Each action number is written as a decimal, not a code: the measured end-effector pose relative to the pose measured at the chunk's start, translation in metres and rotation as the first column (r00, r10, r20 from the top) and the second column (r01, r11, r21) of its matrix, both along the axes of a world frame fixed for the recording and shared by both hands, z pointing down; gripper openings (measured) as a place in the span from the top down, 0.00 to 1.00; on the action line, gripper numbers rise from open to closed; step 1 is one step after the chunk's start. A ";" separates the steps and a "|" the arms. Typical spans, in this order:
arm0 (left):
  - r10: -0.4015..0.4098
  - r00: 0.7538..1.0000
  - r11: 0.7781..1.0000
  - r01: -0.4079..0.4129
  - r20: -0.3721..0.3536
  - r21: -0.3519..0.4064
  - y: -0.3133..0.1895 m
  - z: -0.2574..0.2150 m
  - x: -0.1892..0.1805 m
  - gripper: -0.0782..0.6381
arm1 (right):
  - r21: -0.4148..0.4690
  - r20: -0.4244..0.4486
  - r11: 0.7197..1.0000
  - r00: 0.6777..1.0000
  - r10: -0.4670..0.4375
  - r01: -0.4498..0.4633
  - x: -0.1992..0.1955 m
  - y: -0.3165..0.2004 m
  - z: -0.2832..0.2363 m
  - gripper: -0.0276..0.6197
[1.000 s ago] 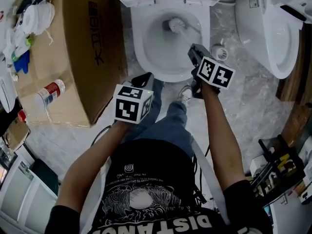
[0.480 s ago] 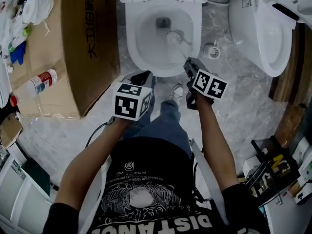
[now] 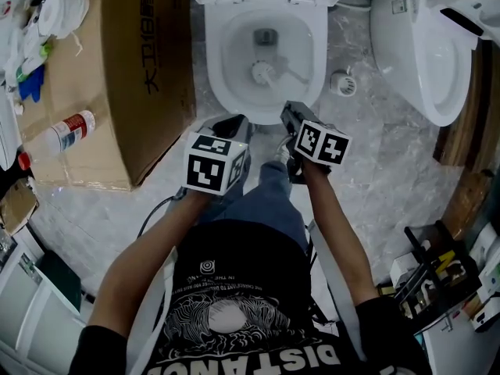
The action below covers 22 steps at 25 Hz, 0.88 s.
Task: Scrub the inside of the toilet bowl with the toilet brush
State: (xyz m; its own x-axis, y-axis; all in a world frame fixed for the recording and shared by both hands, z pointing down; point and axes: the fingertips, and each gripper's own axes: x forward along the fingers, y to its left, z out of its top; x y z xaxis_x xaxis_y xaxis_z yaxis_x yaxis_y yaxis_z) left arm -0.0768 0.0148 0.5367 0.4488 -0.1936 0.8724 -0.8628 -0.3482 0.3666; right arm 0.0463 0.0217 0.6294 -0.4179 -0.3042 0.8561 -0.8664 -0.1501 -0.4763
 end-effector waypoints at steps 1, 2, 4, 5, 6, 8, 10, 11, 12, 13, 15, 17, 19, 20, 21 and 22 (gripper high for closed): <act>-0.002 1.000 1.000 0.002 0.003 -0.001 0.000 0.000 -0.002 0.89 | 0.002 0.007 1.000 1.000 -0.007 0.007 -0.005 -0.003 0.001 0.72; -0.004 1.000 1.000 0.004 0.006 -0.003 0.000 0.000 -0.004 0.89 | 0.005 0.013 1.000 1.000 -0.015 0.015 -0.010 -0.007 0.001 0.72; -0.006 1.000 1.000 0.006 0.010 -0.006 0.000 0.001 -0.009 0.89 | 0.012 0.021 1.000 0.999 -0.024 0.024 -0.017 -0.014 0.003 0.72; -0.004 1.000 1.000 0.004 0.013 -0.007 0.000 0.001 -0.010 0.89 | 0.014 0.025 1.000 0.999 -0.023 0.023 -0.019 -0.018 0.004 0.72; -0.001 1.000 1.000 0.001 0.015 -0.006 -0.001 0.001 -0.012 0.89 | 0.015 0.027 1.000 0.999 -0.019 0.019 -0.020 -0.021 0.004 0.72; 0.004 1.000 1.000 -0.004 0.018 -0.005 -0.002 0.001 -0.015 0.89 | 0.015 0.025 1.000 1.000 -0.011 0.011 -0.020 -0.024 0.004 0.72; -0.002 1.000 1.000 0.003 0.020 -0.004 -0.005 0.002 -0.017 0.89 | 0.013 0.018 1.000 1.000 -0.003 0.002 -0.016 -0.023 0.004 0.72; -0.008 1.000 1.000 0.008 0.020 -0.003 -0.007 0.002 -0.017 0.89 | 0.010 0.015 1.000 1.000 0.006 -0.006 -0.014 -0.022 0.005 0.72; -0.015 1.000 1.000 0.015 0.020 -0.003 -0.009 0.003 -0.017 0.89 | 0.004 0.015 1.000 1.000 0.017 -0.018 -0.011 -0.022 0.007 0.72; -0.020 1.000 1.000 0.020 0.019 -0.003 -0.010 0.003 -0.016 0.89 | -0.002 0.016 1.000 0.999 0.030 -0.030 -0.009 -0.022 0.009 0.72; -0.023 1.000 1.000 0.023 0.011 -0.006 -0.012 0.005 -0.013 0.89 | -0.010 0.017 0.999 0.999 0.051 -0.050 -0.007 -0.024 0.015 0.72; -0.008 1.000 1.000 0.008 0.001 -0.014 -0.012 0.008 -0.007 0.89 | -0.010 0.013 0.998 0.998 0.066 -0.066 -0.006 -0.029 0.021 0.72; 0.021 1.000 1.000 -0.021 -0.005 -0.022 -0.011 0.010 -0.002 0.89 | -0.007 0.013 0.997 0.996 0.083 -0.083 -0.007 -0.037 0.026 0.72; 0.038 0.999 0.999 -0.038 -0.006 -0.026 -0.011 0.011 -0.001 0.89 | -0.005 0.014 0.996 0.996 0.093 -0.093 -0.007 -0.042 0.029 0.72; 0.056 0.998 0.998 -0.056 -0.006 -0.029 -0.011 0.012 -0.001 0.89 | -0.003 0.014 0.995 0.995 0.103 -0.103 -0.007 -0.047 0.032 0.72; 0.074 0.997 0.997 -0.074 -0.004 -0.033 -0.011 0.013 -0.001 0.89 | -0.002 0.013 0.994 0.994 0.113 -0.113 -0.007 -0.052 0.035 0.72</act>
